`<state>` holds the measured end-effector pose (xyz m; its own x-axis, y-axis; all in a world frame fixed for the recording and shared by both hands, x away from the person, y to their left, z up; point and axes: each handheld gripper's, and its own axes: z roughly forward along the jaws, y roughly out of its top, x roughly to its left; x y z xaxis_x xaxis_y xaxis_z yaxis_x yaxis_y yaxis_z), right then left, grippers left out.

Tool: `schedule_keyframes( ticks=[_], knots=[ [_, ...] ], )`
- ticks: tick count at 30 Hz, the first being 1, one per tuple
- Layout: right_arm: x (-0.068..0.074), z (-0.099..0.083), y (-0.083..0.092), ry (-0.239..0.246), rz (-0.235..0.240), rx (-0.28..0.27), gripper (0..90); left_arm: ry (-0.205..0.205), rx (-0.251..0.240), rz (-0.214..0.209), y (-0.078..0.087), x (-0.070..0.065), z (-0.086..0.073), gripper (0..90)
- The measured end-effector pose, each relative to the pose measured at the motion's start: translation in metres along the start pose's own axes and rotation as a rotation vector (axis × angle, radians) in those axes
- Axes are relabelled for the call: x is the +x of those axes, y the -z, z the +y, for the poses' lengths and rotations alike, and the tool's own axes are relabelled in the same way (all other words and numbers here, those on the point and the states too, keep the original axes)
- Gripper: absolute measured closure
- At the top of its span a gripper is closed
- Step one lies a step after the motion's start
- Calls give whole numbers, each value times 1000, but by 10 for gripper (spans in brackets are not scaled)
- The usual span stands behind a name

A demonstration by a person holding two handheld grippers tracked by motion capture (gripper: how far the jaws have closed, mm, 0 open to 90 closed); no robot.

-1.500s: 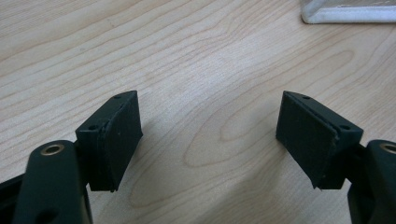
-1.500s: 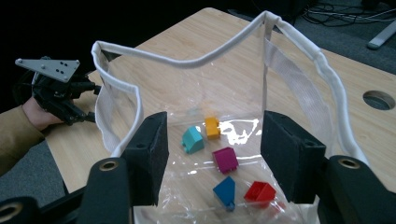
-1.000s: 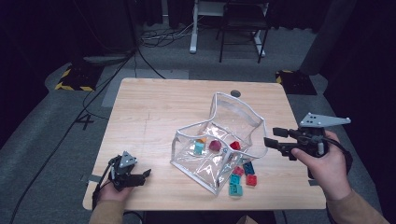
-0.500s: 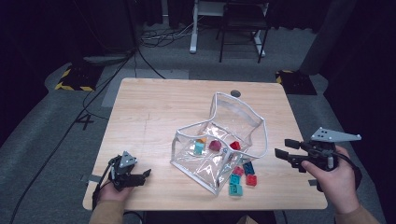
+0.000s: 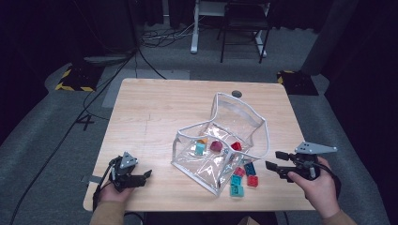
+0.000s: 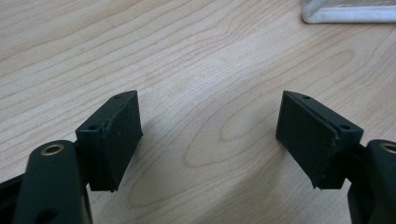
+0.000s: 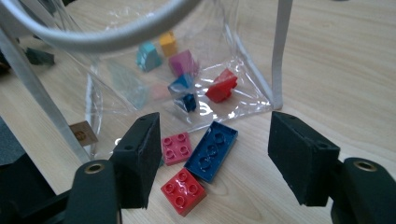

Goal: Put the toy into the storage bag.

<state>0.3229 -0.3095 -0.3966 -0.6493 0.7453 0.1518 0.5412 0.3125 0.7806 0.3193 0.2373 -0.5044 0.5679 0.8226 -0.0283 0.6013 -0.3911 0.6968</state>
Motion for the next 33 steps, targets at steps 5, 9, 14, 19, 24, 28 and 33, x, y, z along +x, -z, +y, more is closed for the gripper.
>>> schedule_keyframes(
  ticks=[5,9,14,19,24,28,33],
  knots=[
    [-1,-11,-18,-5,4,20,350,-1,0,0,0,0,0,227],
    [-3,-18,-33,-6,4,39,345,-1,0,0,0,0,0,227],
    [-6,-26,-50,-11,2,57,342,-1,0,0,0,0,0,227],
    [-9,-32,-64,-12,-3,80,342,-1,0,0,0,0,0,227],
    [-12,-38,-76,-5,-17,100,341,-1,0,0,0,0,0,226],
    [-13,-39,-83,-15,-22,91,339,-1,0,0,0,0,0,227],
    [-15,-35,-93,-21,-28,79,339,-1,0,0,0,0,0,226]
  ],
)
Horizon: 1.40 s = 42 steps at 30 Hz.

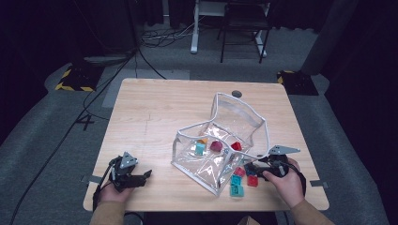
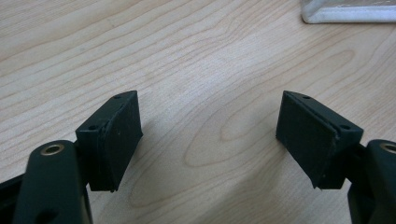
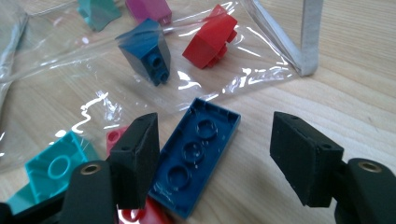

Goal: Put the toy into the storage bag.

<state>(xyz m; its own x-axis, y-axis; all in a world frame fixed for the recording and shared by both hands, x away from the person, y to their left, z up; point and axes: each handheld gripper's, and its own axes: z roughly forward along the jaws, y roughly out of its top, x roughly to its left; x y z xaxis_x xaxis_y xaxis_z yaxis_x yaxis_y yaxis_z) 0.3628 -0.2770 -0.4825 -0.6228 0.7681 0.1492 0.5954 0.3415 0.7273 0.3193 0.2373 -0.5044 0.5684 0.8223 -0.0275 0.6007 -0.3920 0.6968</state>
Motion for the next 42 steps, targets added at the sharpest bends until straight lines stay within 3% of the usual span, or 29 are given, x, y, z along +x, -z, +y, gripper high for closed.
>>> schedule_keyframes(
  ticks=[14,22,25,33,42],
  knots=[
    [1,-1,-17,19,-43,28,357,-1,0,1,0,0,0,227],
    [-10,-6,-9,42,-85,39,468,0,0,0,0,0,0,227],
    [-11,-6,-7,67,-93,44,590,-1,0,0,0,0,0,227],
    [-12,-5,-2,59,-80,30,594,0,0,0,0,0,0,226],
    [-16,1,17,42,-80,2,594,0,0,0,0,0,0,227]
  ],
)
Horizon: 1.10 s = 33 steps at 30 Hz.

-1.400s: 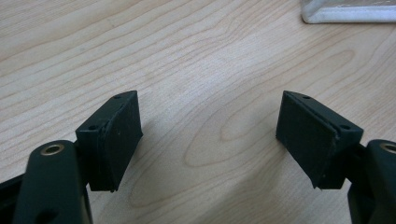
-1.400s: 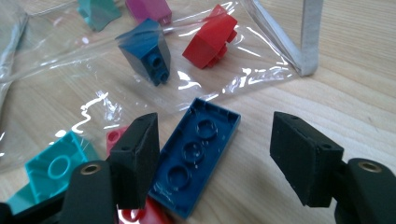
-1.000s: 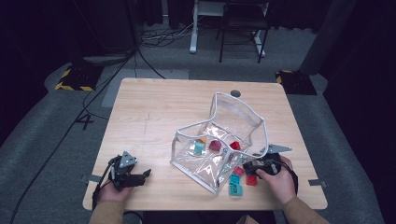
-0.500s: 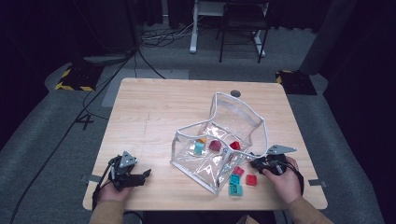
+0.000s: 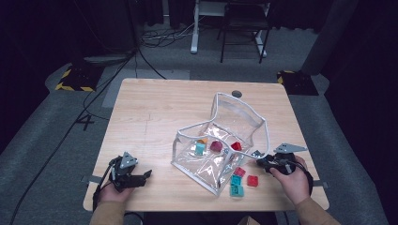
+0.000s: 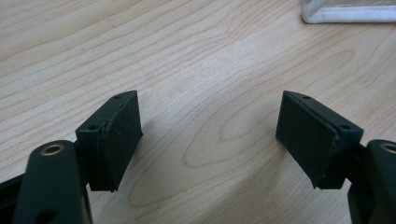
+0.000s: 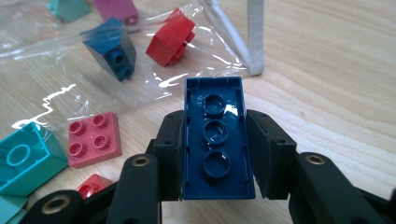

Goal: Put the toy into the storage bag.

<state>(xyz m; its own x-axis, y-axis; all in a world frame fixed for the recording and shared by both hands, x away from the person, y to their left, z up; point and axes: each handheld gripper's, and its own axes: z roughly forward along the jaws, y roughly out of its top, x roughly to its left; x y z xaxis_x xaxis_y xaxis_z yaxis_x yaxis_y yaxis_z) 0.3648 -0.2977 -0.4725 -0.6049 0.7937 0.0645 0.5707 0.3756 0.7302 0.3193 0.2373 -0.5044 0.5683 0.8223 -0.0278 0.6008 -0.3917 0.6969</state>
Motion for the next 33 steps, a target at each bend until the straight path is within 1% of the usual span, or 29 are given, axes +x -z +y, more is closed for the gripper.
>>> schedule_keyframes(
  ticks=[7,14,18,23,29,33],
  knots=[
    [-5,5,16,-11,-9,-22,593,0,0,0,0,0,0,227],
    [-10,14,37,-7,-28,-53,594,0,0,1,0,0,0,227],
    [-13,19,46,-17,-25,-60,594,0,0,1,0,0,0,226],
    [-14,26,61,-18,-33,-84,594,0,0,0,0,0,0,226],
    [-17,36,78,-30,-33,-105,594,-1,0,1,0,0,0,226],
    [-18,44,89,-29,-30,-122,594,-1,0,1,0,0,0,226]
  ],
)
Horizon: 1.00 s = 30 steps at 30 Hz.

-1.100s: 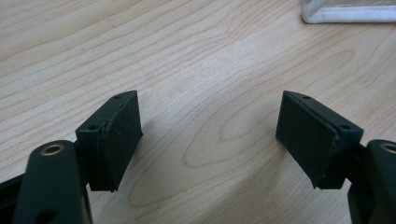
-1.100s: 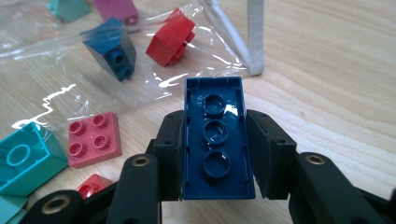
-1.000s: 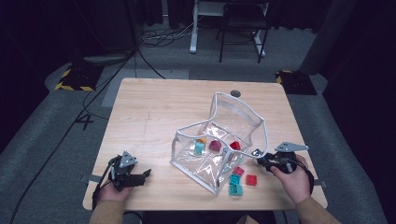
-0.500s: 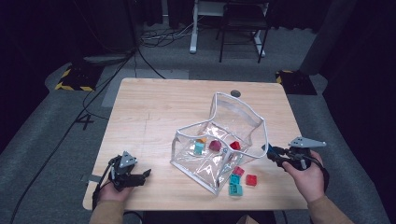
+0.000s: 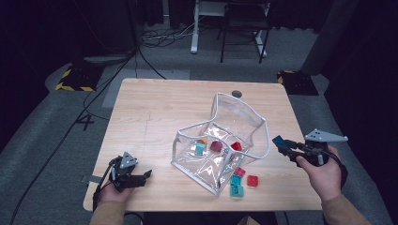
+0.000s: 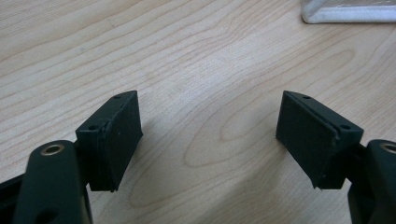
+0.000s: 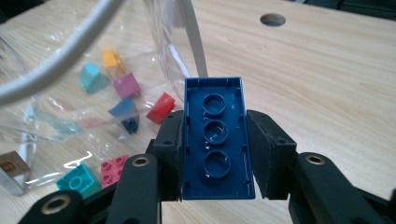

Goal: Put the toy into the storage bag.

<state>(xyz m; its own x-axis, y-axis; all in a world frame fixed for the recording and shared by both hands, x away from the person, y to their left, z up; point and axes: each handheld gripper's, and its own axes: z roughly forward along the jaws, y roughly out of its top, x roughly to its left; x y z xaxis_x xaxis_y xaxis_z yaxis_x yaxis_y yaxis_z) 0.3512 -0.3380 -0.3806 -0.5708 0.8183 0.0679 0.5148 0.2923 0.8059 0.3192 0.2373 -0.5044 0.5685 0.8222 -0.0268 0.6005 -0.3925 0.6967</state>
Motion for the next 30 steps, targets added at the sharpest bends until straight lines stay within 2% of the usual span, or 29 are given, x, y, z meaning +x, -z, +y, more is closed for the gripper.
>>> schedule_keyframes(
  ticks=[9,19,30],
  knots=[
    [0,19,16,4,9,-40,594,0,0,0,0,0,0,226],
    [7,37,28,14,23,-111,594,1,0,0,0,0,0,226],
    [24,63,27,76,49,-147,594,1,0,0,0,0,0,226]
  ],
)
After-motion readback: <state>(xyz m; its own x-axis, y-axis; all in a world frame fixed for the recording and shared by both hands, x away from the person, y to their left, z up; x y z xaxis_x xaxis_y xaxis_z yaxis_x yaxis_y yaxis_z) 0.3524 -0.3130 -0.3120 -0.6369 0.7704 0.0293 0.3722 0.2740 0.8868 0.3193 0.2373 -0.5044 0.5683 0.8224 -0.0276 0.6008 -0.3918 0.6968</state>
